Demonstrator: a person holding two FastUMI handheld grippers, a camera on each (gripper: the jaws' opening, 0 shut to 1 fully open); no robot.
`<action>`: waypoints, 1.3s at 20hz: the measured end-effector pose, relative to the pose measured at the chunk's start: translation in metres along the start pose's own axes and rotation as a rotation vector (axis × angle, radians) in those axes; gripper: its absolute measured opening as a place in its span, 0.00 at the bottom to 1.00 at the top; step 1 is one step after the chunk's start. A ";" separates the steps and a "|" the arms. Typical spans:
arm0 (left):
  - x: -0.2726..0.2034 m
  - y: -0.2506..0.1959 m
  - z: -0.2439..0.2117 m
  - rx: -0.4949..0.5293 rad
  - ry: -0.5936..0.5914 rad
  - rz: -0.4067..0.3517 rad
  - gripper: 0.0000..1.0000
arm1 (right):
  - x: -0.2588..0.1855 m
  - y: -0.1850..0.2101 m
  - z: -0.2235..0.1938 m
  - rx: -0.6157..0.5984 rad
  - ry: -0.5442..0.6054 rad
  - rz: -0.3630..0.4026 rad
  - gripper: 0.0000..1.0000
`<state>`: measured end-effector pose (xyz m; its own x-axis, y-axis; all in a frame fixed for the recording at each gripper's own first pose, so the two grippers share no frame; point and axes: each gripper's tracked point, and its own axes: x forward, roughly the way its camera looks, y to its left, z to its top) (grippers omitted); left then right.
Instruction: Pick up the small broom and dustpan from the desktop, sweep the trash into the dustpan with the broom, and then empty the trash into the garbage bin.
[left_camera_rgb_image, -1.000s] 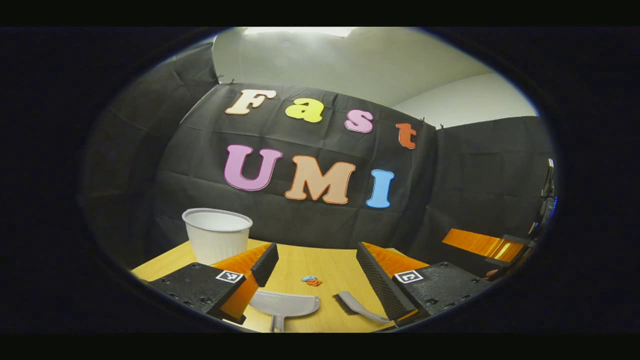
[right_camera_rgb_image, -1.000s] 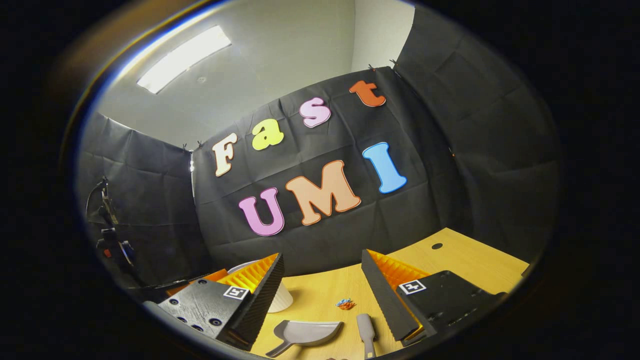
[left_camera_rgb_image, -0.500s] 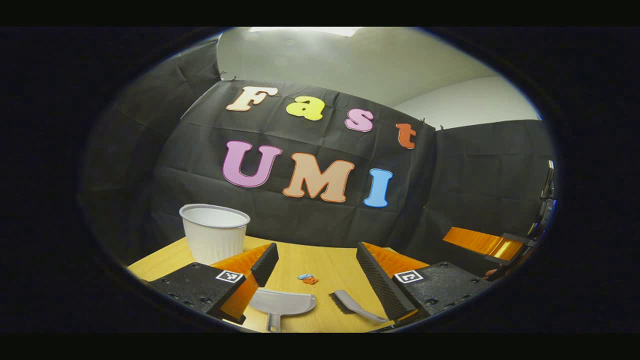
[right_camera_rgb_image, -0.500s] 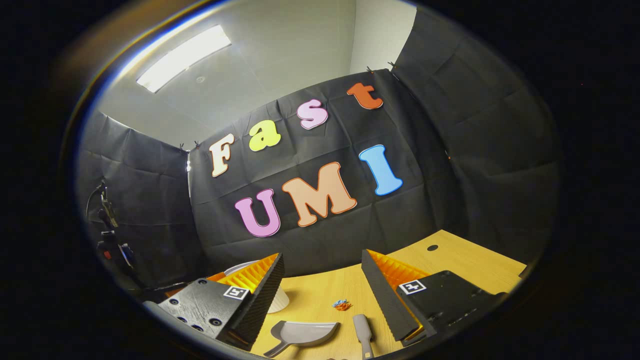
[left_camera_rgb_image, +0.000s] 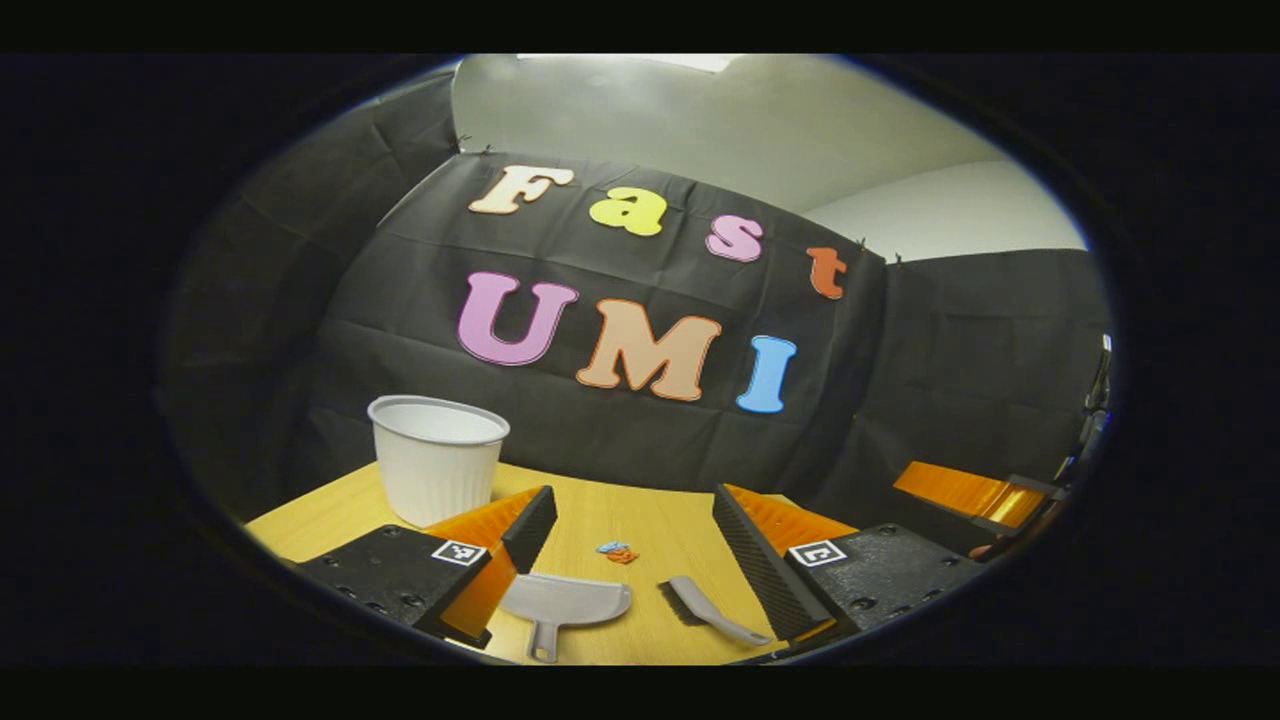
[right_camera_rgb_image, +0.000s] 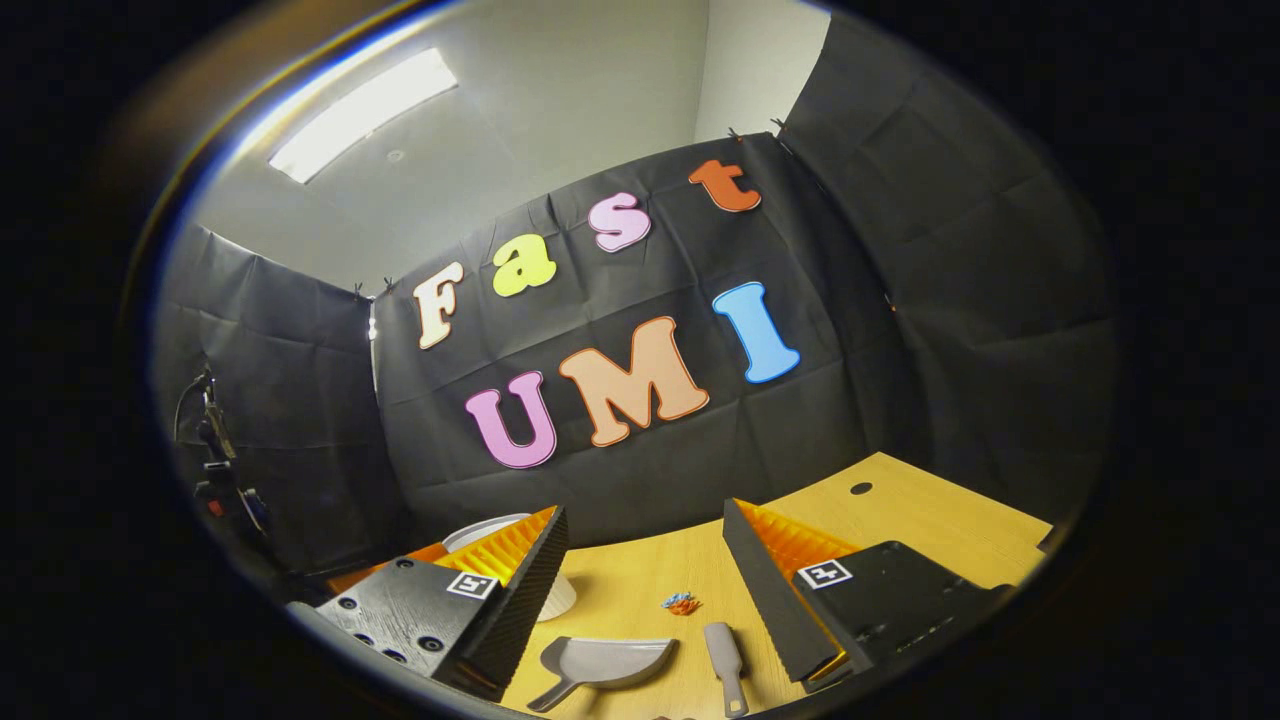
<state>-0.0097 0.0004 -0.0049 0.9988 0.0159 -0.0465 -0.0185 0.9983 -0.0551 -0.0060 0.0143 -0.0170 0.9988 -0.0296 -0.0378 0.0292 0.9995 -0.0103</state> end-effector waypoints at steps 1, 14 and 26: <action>0.000 0.000 0.000 -0.006 0.004 -0.002 0.93 | -0.002 -0.001 0.000 0.002 0.002 -0.001 0.92; -0.004 0.004 -0.003 -0.029 0.030 0.028 0.94 | -0.006 0.007 -0.008 0.004 0.020 0.011 0.92; -0.024 0.047 -0.161 0.020 0.462 0.071 0.94 | 0.015 -0.041 -0.163 -0.048 0.414 -0.020 0.92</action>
<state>-0.0417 0.0378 -0.1671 0.8701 0.0620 -0.4890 -0.0804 0.9966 -0.0167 0.0018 -0.0284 -0.1798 0.8981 -0.0601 -0.4358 0.0370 0.9974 -0.0614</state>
